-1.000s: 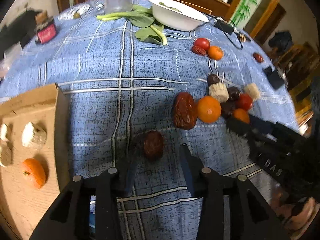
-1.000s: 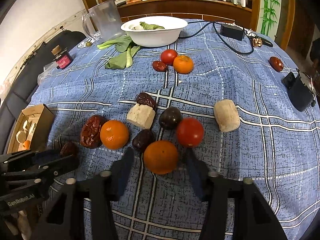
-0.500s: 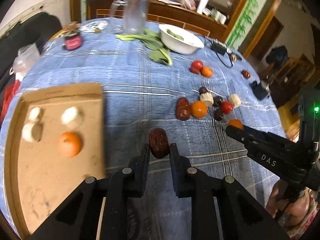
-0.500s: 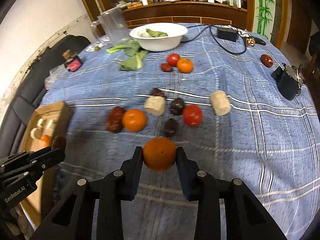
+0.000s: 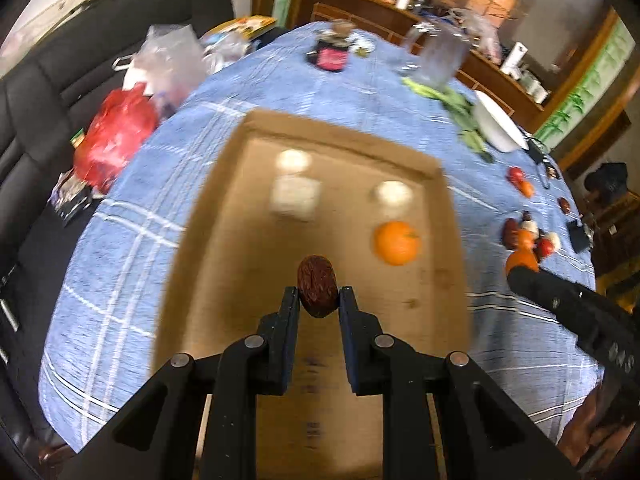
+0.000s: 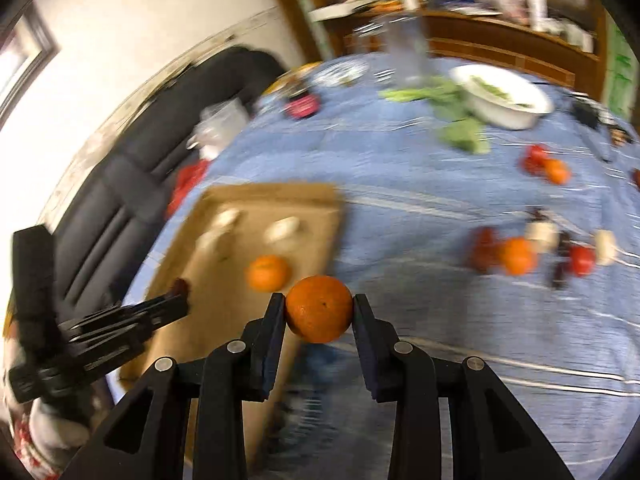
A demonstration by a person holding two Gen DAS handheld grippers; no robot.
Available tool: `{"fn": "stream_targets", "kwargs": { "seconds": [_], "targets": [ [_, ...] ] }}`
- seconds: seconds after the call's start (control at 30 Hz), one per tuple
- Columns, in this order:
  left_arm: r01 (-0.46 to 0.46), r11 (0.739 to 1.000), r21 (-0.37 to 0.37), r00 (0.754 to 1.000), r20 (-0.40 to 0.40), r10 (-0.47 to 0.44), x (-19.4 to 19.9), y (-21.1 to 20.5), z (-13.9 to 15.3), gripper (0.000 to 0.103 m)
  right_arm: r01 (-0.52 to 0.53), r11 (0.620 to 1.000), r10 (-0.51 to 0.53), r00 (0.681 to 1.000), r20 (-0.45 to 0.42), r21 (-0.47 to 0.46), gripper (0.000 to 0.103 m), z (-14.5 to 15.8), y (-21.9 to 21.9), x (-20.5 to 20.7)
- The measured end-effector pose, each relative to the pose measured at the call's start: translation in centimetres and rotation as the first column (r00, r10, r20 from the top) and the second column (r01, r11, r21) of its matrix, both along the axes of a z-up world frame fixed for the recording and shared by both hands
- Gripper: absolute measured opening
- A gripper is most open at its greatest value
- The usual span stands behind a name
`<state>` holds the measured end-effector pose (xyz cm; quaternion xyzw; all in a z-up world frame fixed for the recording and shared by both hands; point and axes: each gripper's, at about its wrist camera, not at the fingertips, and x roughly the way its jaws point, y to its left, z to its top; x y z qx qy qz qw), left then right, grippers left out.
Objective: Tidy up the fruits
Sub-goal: 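Lower the orange and date into the tray and open both grippers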
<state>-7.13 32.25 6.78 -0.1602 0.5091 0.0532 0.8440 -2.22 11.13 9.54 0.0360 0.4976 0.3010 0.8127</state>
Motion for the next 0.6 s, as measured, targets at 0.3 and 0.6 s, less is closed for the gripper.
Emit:
{"fn": "stream_targets", "kwargs": {
  "seconds": [0.3,0.6],
  "targets": [
    [0.047,0.999,-0.022,0.997,-0.053,-0.048,2.5,1.9,-2.5,0.019,-0.079,0.989,0.078,0.997,-0.02,-0.122,0.037,-4.0,7.9,-0.7],
    [0.038,0.999,-0.014,0.995,-0.09,-0.039,3.7,3.3,-3.4,0.02,-0.074,0.972,0.074,0.997,-0.007,-0.223,0.037,-6.3,10.0,0.1]
  ]
}}
